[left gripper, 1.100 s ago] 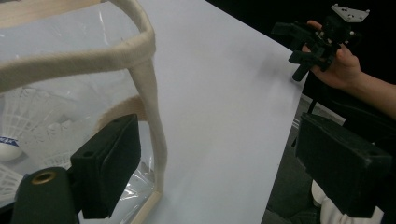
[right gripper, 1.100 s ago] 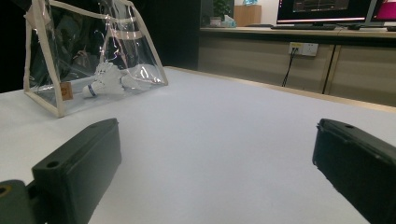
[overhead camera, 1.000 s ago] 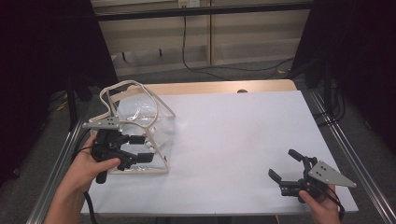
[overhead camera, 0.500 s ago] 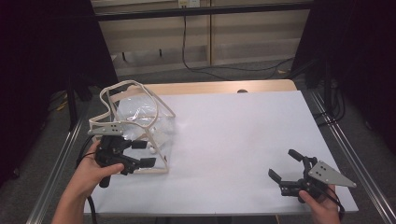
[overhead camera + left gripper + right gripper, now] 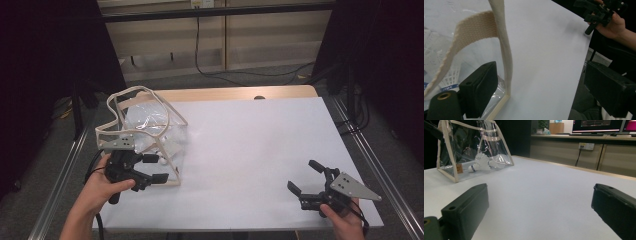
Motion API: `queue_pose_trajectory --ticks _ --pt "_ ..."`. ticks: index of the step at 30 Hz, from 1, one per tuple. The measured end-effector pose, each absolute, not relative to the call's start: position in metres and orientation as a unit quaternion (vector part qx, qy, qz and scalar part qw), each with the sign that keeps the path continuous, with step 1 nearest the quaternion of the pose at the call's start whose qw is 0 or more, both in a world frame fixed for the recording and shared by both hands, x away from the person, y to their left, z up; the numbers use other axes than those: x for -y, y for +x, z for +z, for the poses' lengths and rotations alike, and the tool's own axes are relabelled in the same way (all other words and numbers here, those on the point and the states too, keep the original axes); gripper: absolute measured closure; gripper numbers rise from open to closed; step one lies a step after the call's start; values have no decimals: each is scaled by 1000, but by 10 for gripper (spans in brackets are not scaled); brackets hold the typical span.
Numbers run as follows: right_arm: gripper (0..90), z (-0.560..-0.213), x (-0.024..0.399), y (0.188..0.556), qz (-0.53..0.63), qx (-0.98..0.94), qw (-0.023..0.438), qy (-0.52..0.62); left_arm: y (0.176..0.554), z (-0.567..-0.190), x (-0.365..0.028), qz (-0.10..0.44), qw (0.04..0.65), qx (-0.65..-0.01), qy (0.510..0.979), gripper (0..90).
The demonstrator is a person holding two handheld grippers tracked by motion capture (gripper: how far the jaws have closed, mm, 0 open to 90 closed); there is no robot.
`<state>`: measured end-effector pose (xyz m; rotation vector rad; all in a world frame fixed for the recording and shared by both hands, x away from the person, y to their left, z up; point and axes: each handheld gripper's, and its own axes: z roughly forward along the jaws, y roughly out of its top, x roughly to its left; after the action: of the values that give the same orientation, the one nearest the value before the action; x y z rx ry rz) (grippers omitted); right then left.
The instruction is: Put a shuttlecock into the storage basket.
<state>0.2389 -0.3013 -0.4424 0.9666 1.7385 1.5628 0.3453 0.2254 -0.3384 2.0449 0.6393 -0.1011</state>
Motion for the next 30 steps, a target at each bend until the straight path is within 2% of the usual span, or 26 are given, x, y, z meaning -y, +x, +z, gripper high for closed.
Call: queue_pose_trajectory --ticks 9,30 --pt "8 -442 301 239 589 -655 301 364 343 -343 -225 -30 473 -258 842 113" --pt "8 -442 301 239 589 -656 301 364 338 -360 -227 -42 476 -252 841 102"
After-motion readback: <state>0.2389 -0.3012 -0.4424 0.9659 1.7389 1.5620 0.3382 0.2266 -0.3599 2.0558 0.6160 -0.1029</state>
